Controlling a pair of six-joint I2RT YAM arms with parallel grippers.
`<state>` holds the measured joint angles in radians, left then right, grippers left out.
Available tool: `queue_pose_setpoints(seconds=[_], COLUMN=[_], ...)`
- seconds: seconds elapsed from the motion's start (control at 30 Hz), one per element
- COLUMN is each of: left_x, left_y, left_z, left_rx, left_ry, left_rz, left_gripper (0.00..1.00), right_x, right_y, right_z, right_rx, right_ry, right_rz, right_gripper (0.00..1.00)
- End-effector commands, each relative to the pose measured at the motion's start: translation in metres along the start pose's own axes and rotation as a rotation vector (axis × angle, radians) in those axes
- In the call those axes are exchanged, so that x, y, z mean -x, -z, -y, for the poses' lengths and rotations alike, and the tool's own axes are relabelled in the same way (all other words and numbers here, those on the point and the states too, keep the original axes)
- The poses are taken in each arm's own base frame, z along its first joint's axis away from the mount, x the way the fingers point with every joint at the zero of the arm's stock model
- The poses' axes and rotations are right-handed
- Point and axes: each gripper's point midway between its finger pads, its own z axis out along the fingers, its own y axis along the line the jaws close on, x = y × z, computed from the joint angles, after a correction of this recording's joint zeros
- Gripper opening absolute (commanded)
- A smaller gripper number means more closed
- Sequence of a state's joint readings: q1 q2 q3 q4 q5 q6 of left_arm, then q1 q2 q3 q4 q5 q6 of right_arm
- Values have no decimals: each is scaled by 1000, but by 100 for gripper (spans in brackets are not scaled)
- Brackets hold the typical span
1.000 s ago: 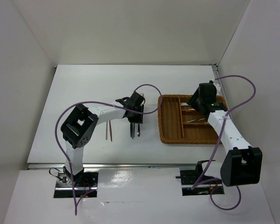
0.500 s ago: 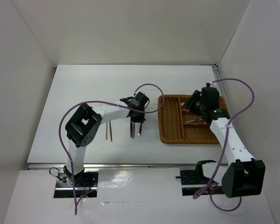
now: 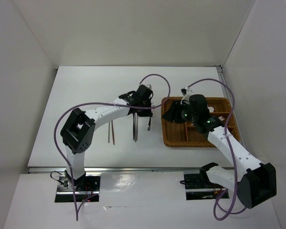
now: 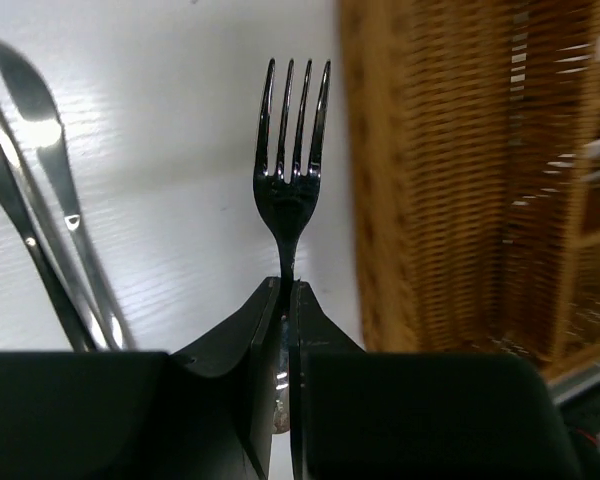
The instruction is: Sort the eating utensils into containers
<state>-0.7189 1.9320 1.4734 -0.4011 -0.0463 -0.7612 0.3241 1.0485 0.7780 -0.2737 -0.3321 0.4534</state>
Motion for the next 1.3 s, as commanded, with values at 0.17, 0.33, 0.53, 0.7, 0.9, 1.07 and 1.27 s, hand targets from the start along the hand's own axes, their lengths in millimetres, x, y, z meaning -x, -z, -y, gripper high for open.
queue_pose_setpoints(seconds=[0.17,0.33,0.53,0.7,0.9,1.07,1.27], left_x=[50,57,50,46,31,31,54], left_y=[65,77,90,95,92,90,88], left_z=[62,71,77,82,81,78,42], left_rx=[-231,-286,-344,-386,-419,-402,-326], left_ry=[-9,10,22,13,15,8,50], left_rz=[105,116,105,97,53,56,96], left_gripper=[13,13,13,13,13,20,41], right_x=[-8,-15,-10,-11,-2,3,8], right_y=[-23,-29,-36,-50,-51,-51,-29], right_z=[-38,-42,-44,-38,-35,-15,38], right_rx=[47,32,16,-19,-48,-199,-501], right_ry=[132,142,128,103,66,-68,-248], right_rz=[7,0,35,21,66,93,166], right_gripper=[56,59,62,59,29,0,0])
